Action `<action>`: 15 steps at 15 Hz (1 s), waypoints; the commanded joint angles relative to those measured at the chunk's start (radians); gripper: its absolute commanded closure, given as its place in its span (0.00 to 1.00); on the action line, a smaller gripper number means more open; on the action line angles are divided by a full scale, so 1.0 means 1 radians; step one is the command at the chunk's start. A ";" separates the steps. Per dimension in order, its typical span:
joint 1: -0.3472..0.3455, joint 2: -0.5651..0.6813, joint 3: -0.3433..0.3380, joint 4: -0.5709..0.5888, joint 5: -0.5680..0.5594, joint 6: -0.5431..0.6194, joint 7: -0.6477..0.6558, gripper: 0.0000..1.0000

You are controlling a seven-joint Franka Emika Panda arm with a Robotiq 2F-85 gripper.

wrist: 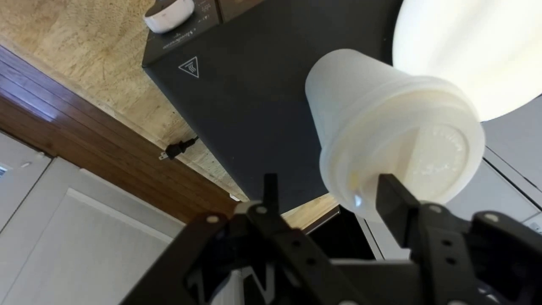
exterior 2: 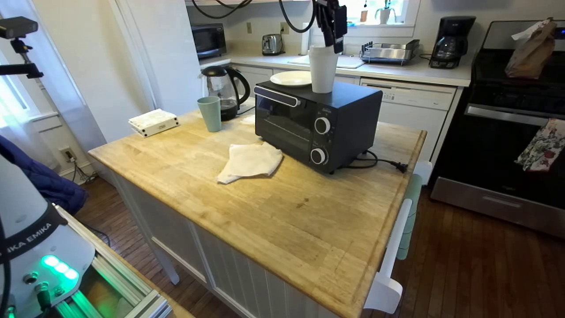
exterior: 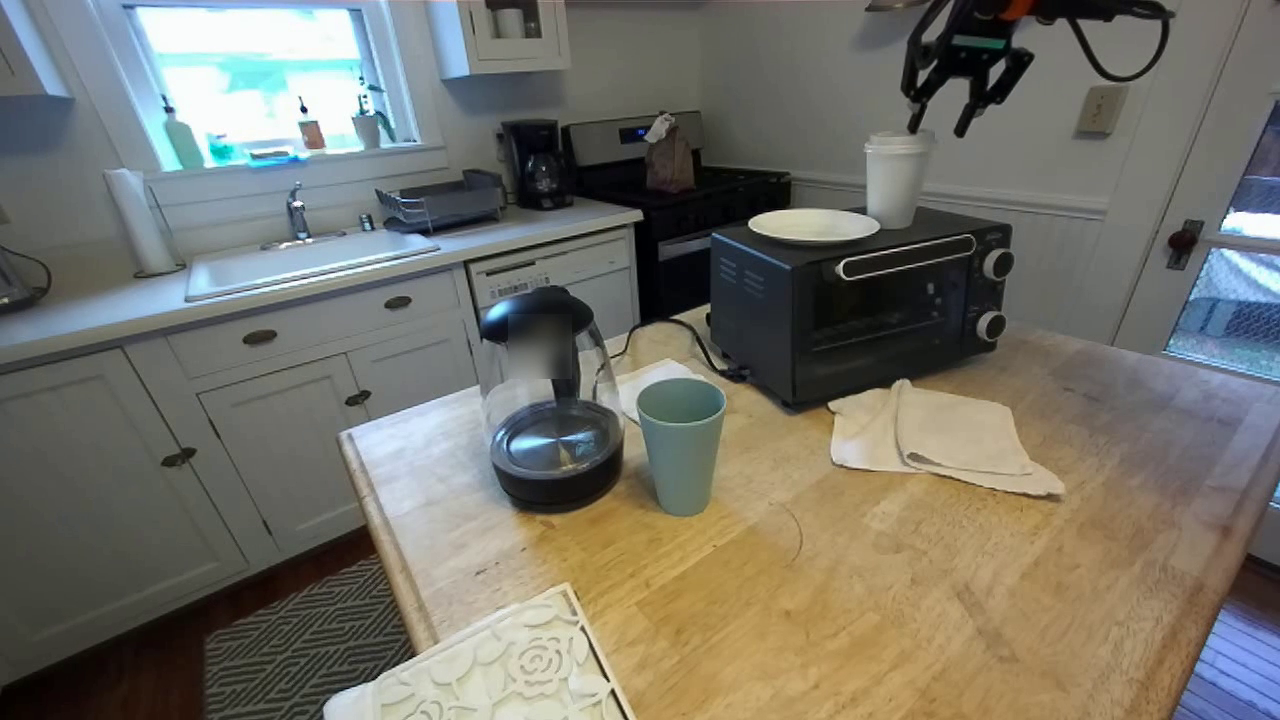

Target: Put the white coffee cup on the white plate

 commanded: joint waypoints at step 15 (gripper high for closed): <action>0.015 -0.038 0.005 0.000 0.012 -0.023 -0.027 0.99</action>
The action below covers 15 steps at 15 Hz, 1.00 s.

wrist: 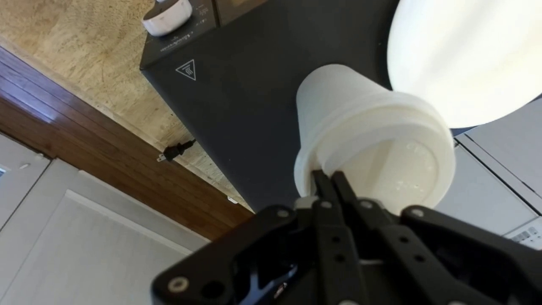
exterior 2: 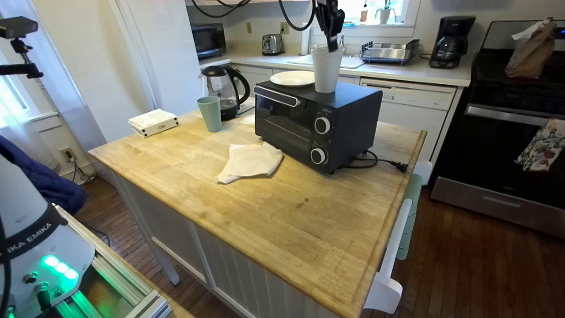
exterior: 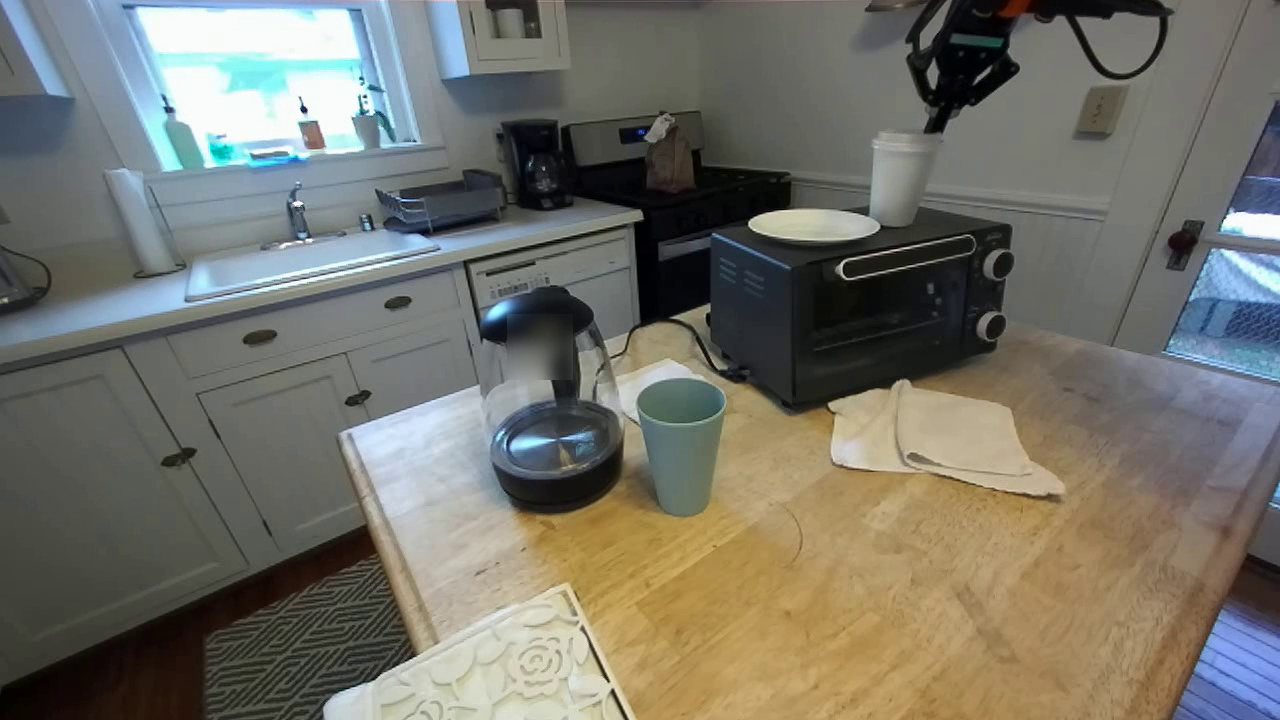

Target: Put the white coffee cup on the white plate

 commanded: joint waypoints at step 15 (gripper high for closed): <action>0.137 -0.035 0.076 0.025 -0.049 -0.012 -0.040 0.99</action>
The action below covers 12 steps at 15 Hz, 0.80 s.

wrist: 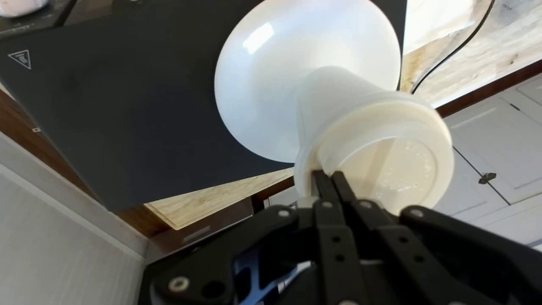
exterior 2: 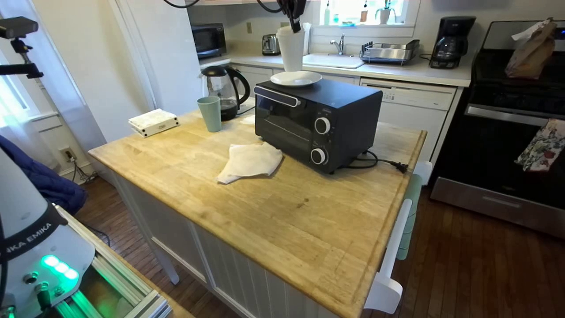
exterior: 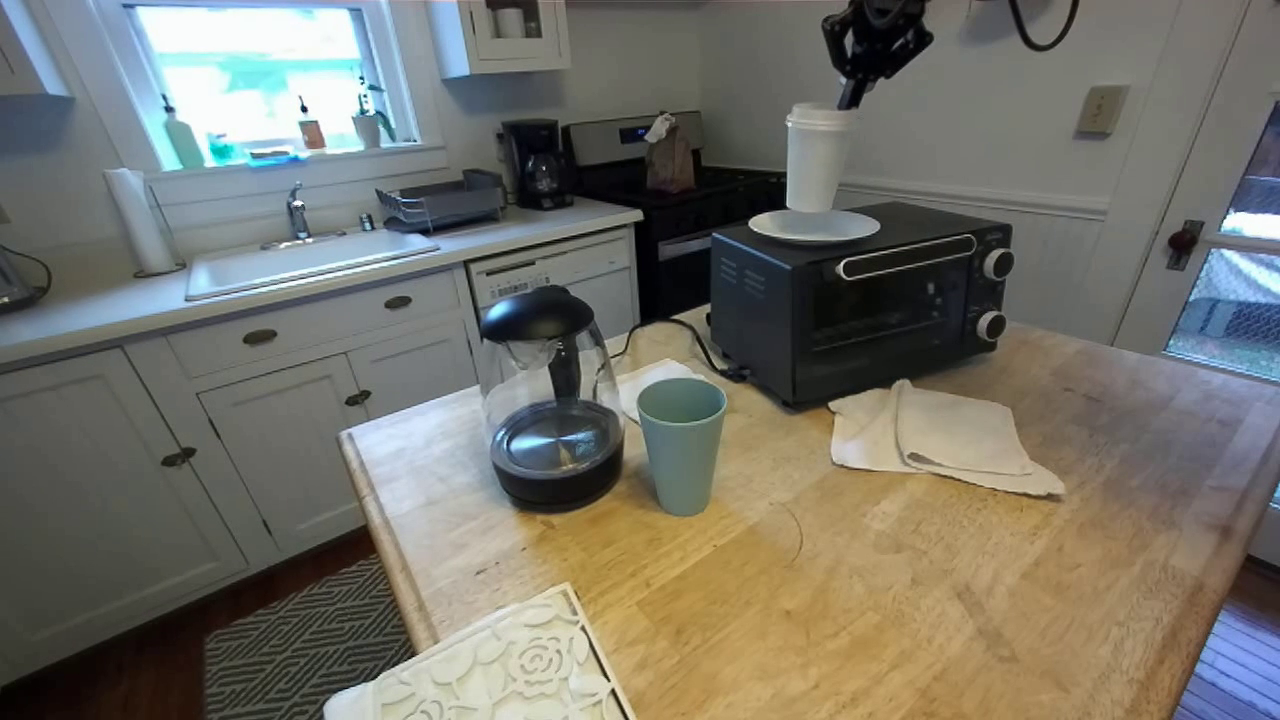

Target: Put the white coffee cup on the white plate

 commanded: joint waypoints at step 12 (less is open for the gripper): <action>0.011 0.064 -0.015 0.036 -0.059 -0.023 0.030 0.99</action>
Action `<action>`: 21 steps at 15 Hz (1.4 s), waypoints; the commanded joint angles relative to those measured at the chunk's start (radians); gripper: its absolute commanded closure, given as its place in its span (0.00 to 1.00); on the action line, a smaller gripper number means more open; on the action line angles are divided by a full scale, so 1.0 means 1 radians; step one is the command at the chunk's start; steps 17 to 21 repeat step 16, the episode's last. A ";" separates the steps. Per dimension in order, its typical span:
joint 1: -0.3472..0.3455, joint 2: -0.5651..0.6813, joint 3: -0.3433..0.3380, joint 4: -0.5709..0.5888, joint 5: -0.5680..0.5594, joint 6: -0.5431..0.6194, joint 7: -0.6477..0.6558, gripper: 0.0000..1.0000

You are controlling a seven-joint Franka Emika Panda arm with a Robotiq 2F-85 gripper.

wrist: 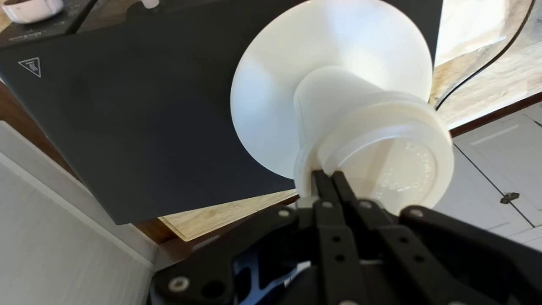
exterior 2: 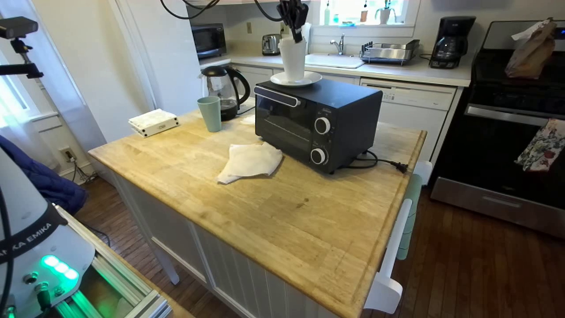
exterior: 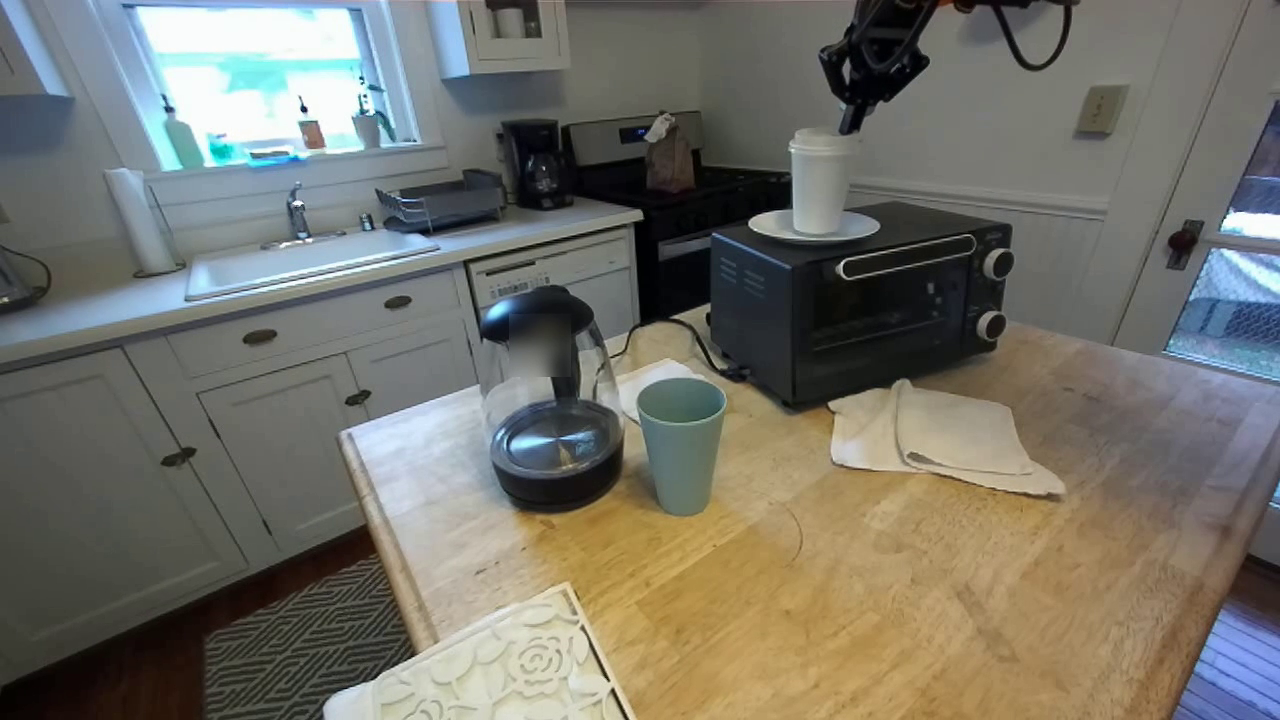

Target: Put the white coffee cup on the white plate

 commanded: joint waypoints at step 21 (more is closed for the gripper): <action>-0.025 -0.174 0.001 -0.060 0.028 0.008 -0.195 0.01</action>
